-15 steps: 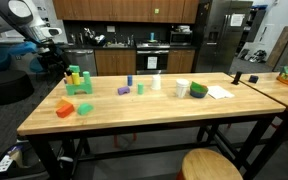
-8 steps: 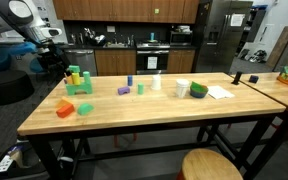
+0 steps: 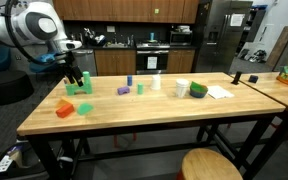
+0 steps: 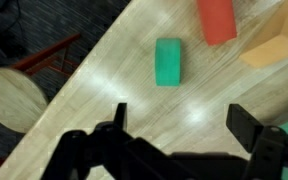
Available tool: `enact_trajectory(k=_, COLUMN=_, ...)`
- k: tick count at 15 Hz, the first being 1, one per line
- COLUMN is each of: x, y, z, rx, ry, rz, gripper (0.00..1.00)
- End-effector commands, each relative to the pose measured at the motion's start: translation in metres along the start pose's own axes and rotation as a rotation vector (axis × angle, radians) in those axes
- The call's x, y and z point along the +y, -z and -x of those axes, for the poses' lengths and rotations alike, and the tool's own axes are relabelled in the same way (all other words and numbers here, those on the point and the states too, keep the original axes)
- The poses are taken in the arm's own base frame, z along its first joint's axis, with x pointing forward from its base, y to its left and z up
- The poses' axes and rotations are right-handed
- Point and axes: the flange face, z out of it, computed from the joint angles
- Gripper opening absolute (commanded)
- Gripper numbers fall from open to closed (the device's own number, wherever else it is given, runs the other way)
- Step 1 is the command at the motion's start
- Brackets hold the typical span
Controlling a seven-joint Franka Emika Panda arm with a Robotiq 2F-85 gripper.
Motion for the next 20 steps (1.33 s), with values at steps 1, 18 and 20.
enact_trajectory(k=1, x=0.002, y=-0.03, z=-0.044, rx=-0.018, ry=-0.202, rz=0.012, gripper=1.0)
enact_trajectory(k=18, x=-0.019, y=-0.069, z=-0.073, rx=-0.023, ry=-0.296, rz=0.06, gripper=1.0)
enact_trajectory(k=20, x=-0.023, y=-0.08, z=-0.084, rx=-0.009, ry=-0.319, rz=0.058, gripper=1.0)
